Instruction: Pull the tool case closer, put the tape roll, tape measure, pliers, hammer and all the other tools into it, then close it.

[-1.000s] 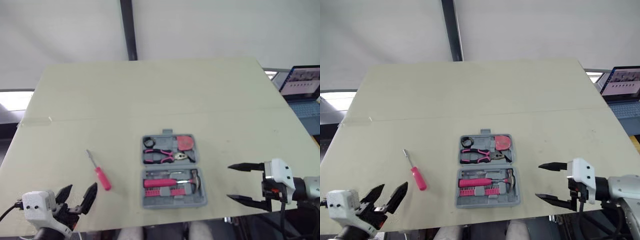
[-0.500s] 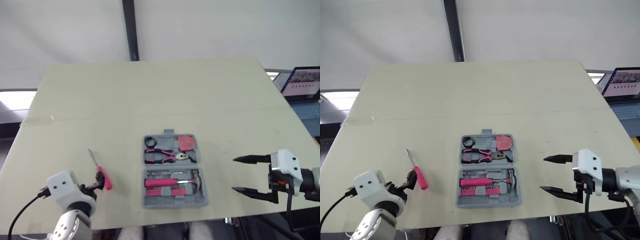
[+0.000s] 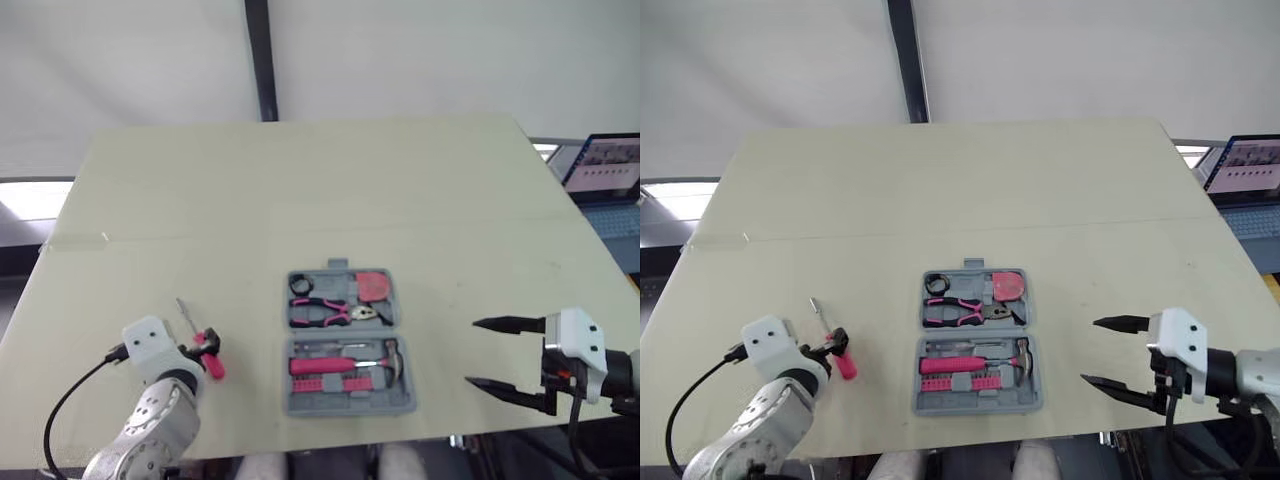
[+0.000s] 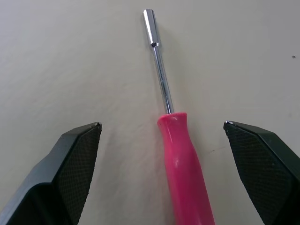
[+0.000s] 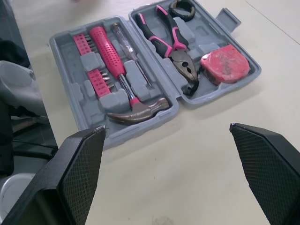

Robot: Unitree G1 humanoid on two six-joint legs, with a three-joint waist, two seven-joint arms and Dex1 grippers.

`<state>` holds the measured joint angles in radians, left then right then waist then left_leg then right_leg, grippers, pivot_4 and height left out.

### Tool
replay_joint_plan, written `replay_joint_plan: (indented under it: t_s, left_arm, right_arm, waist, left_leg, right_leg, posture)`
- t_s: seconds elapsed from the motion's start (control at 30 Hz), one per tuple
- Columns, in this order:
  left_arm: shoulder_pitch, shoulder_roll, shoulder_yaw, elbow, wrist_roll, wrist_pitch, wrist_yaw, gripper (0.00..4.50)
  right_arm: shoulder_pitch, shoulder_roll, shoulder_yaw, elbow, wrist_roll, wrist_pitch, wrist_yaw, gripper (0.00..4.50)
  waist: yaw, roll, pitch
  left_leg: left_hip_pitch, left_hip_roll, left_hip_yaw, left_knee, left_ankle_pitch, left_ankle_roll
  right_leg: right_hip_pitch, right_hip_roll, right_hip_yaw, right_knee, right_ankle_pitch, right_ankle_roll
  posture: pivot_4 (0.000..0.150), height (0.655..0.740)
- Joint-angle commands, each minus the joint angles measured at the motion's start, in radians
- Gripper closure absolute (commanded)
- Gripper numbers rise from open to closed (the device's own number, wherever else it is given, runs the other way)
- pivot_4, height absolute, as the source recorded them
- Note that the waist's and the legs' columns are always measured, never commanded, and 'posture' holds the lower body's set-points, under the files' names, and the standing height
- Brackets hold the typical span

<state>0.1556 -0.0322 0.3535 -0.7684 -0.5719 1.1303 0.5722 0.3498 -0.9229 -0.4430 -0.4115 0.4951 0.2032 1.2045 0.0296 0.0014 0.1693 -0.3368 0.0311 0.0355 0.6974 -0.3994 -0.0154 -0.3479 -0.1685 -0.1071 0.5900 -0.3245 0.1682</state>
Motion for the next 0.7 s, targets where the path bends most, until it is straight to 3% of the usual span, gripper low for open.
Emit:
replay_joint_plan:
  t_s: [0.03, 0.3, 0.4, 0.6, 0.7]
  left_arm:
    - [-0.021, -0.007, 0.003, 0.004, 0.022, 0.017, -0.022, 0.0]
    - [-0.025, -0.064, -0.008, 0.024, 0.066, 0.016, -0.043, 0.0]
    - [-0.035, -0.076, 0.001, 0.04, 0.076, -0.001, -0.052, 0.81]
    - [-0.061, -0.069, -0.007, 0.071, 0.092, -0.018, -0.074, 3.87]
    - [-0.069, -0.07, -0.007, 0.083, 0.102, -0.024, -0.082, 4.01]
  right_arm:
    - [0.019, 0.01, -0.047, -0.046, 0.009, 0.003, -0.019, 0.03]
    - [0.014, 0.004, -0.044, -0.043, 0.008, 0.003, -0.031, 0.03]
    - [0.01, 0.002, -0.043, -0.038, 0.005, 0.002, -0.028, 0.0]
    - [0.01, 0.002, -0.046, -0.039, 0.002, 0.005, -0.031, 0.0]
    - [0.019, 0.006, -0.05, -0.038, -0.001, 0.001, -0.03, 0.0]
  waist:
    - [-0.002, 0.0, 0.0]
    - [-0.001, 0.0, 0.0]
    - [-0.001, 0.0, 0.0]
    - [0.0, 0.0, 0.0]
    - [0.001, 0.0, 0.0]
  left_leg:
    - [0.0, 0.0, 0.0, 0.0, 0.0, 0.0]
    - [0.0, 0.0, 0.0, 0.0, 0.0, 0.0]
    - [0.0, 0.0, 0.0, 0.0, 0.0, 0.0]
    - [0.0, 0.0, 0.0, 0.0, 0.0, 0.0]
    - [0.0, 0.0, 0.0, 0.0, 0.0, 0.0]
  right_leg:
    - [0.0, 0.0, 0.0, 0.0, 0.0, 0.0]
    - [0.0, 0.0, 0.0, 0.0, 0.0, 0.0]
    - [0.0, 0.0, 0.0, 0.0, 0.0, 0.0]
    - [0.0, 0.0, 0.0, 0.0, 0.0, 0.0]
    - [0.001, 0.0, 0.0, 0.0, 0.0, 0.0]
  posture:
    - [0.15, 0.74]
    - [0.15, 0.74]
    - [0.15, 0.74]
    - [0.15, 0.74]
    - [0.15, 0.74]
